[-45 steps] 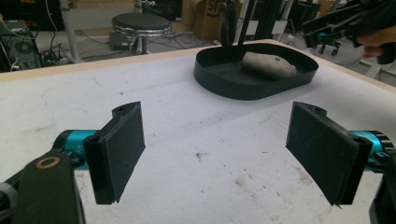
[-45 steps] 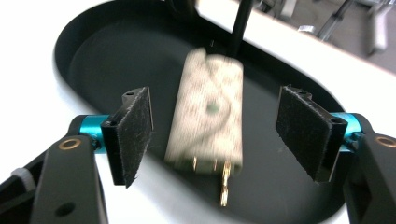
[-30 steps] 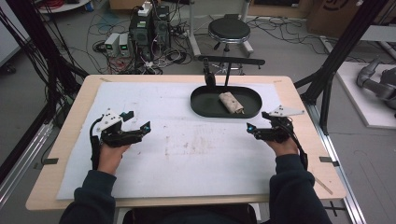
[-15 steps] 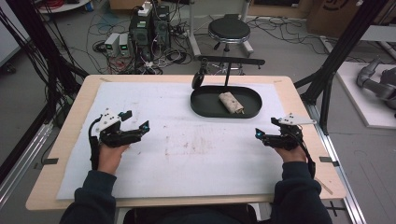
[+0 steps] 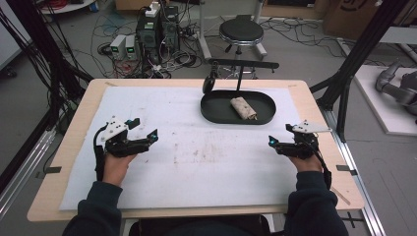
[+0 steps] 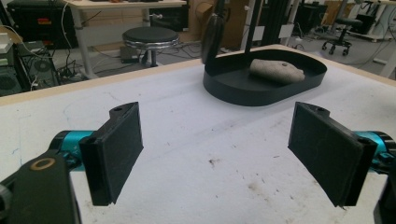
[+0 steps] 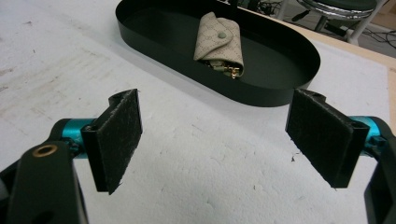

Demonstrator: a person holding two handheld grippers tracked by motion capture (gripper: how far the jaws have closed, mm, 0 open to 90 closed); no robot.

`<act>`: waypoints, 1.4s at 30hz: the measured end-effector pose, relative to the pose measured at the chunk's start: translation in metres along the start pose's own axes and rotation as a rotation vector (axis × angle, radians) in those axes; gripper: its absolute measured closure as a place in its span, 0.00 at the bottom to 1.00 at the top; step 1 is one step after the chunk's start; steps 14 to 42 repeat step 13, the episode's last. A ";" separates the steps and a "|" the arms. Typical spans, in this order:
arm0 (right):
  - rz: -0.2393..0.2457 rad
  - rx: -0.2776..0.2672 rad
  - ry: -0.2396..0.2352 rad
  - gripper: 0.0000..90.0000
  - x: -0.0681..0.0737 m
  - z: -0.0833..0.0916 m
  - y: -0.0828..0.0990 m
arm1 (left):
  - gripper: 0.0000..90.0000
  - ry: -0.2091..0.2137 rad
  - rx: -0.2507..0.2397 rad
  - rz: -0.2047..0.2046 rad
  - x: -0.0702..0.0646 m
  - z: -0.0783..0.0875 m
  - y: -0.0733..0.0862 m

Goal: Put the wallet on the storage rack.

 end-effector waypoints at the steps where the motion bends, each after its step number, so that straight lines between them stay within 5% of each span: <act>1: 0.001 0.001 0.000 0.21 0.000 0.000 0.000 | 0.19 0.001 0.002 0.001 0.000 -0.001 0.000; 42: -0.009 0.002 -0.001 0.21 -0.002 -0.001 0.002 | 0.19 -0.003 -0.003 0.024 0.003 -0.002 0.000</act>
Point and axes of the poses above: each handheld gripper's, and its own axes: z roughly backward along the jaws, y roughly out of its underside, x roughly to its left, the point moved 3 cm from there along -z, roughly forward along the jaws, and after that the axes turned 11 degrees about x, right-handed, at the moved point
